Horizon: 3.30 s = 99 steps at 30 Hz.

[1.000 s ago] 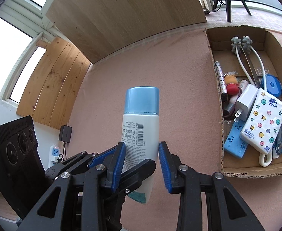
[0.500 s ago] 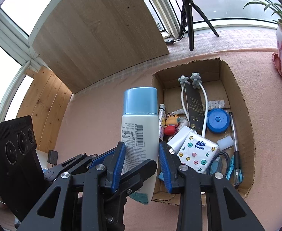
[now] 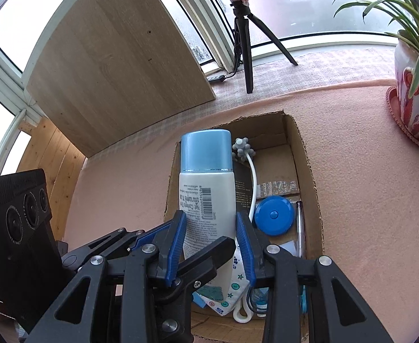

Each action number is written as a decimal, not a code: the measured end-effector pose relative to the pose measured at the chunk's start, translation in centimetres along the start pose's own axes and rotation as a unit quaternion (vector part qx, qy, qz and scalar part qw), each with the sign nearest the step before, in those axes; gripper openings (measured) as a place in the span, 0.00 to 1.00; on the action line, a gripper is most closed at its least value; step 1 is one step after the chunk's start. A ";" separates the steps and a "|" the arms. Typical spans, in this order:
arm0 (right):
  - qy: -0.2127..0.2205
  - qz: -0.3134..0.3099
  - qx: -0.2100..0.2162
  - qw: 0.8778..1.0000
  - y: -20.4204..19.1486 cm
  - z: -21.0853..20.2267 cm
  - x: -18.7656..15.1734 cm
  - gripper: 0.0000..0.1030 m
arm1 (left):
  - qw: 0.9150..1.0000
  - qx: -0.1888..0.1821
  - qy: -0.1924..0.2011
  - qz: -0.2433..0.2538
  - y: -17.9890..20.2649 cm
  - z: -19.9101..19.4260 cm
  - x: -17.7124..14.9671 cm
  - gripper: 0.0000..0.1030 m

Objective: Organize objects

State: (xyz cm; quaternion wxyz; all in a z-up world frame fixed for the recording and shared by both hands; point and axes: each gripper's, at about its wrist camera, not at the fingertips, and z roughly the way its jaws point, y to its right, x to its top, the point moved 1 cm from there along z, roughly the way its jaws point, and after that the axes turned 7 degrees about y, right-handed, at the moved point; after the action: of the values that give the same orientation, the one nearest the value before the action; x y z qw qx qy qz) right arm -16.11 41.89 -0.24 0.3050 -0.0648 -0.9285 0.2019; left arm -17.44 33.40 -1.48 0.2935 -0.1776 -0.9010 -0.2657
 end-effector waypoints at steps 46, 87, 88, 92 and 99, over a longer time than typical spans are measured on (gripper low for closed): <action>0.067 -0.081 -0.077 0.991 -14.2 -2.9 -14.4 0.66 | 0.983 0.174 0.042 -0.045 -15.0 -21.1 -12.6 0.92; 0.065 -0.110 -0.090 0.988 -19.1 -1.6 -19.5 0.67 | 0.966 0.251 0.029 -0.054 -19.4 -25.1 -17.7 0.92; 0.066 -0.110 -0.090 0.988 -19.1 -1.6 -19.4 0.67 | 0.966 0.251 0.029 -0.053 -19.4 -25.1 -17.6 0.92; 0.067 -0.108 -0.090 0.988 -18.9 -1.6 -19.2 0.67 | 0.966 0.252 0.031 -0.053 -19.3 -25.0 -17.5 0.92; 0.065 -0.107 -0.088 0.988 -18.8 -1.3 -18.9 0.67 | 0.965 0.253 0.030 -0.053 -19.6 -24.8 -17.2 0.92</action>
State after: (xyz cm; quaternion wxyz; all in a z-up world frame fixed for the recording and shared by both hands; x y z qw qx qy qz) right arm -0.02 20.62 -1.68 0.3772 -0.0043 -0.9226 0.0808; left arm -2.82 0.49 -2.50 0.3412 -0.0411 -0.9378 -0.0491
